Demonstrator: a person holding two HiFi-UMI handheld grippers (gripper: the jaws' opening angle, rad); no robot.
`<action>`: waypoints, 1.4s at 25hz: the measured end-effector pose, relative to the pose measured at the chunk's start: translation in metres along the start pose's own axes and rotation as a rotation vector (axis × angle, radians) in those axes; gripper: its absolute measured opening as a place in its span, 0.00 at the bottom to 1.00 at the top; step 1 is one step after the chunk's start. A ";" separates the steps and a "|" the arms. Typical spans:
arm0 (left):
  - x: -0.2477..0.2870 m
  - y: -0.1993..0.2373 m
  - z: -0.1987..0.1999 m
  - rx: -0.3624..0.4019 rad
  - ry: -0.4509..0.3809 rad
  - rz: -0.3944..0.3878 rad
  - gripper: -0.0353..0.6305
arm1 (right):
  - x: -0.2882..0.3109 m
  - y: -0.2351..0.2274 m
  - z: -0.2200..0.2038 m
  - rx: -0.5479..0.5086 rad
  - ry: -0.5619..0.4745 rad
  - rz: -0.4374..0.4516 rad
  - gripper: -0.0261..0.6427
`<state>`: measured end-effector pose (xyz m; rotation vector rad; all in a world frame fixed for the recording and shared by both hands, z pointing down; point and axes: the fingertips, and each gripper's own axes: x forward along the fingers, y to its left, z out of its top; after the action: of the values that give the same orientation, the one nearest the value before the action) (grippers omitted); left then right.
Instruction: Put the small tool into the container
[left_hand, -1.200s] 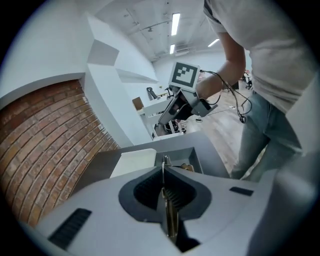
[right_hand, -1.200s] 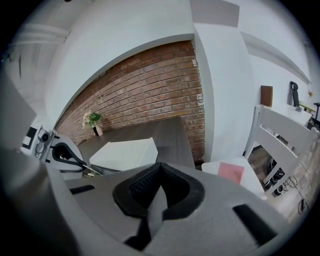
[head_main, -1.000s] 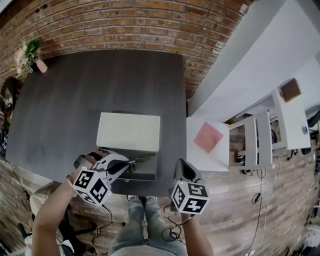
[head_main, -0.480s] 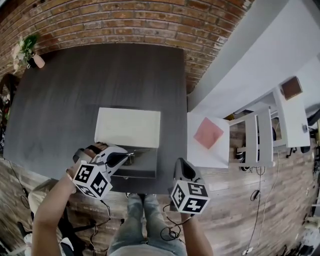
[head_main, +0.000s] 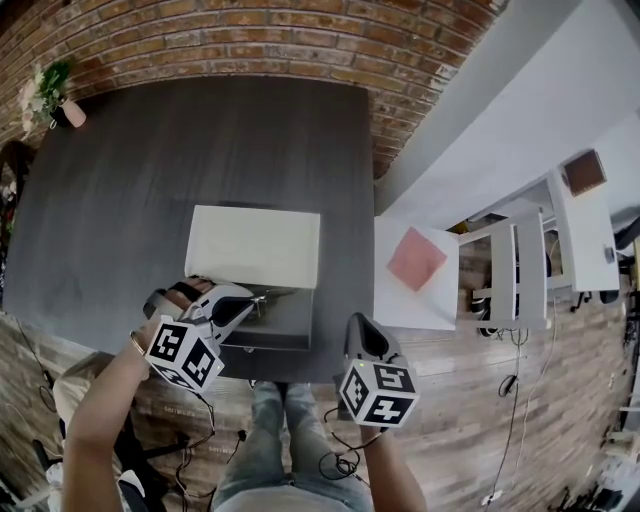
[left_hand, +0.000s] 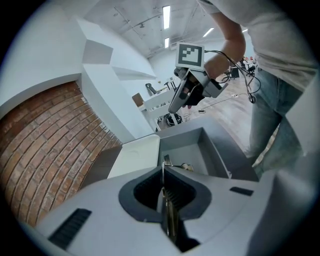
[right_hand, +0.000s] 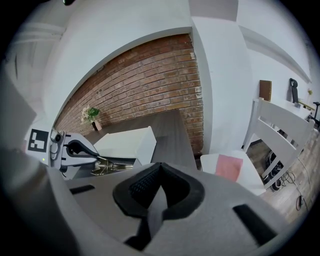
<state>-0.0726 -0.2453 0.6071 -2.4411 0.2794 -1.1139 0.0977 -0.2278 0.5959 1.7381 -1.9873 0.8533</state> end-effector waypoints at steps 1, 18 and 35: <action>0.002 -0.002 -0.002 0.005 0.001 -0.003 0.07 | 0.000 0.000 0.000 -0.001 0.001 0.001 0.04; 0.009 -0.008 -0.008 0.016 0.015 0.009 0.07 | 0.002 -0.002 -0.009 0.001 0.015 0.008 0.04; 0.010 -0.027 -0.011 -0.198 0.094 -0.140 0.10 | 0.004 0.002 -0.010 0.010 0.017 0.021 0.04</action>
<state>-0.0740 -0.2281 0.6327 -2.6191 0.2622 -1.3206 0.0942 -0.2241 0.6058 1.7123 -1.9974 0.8839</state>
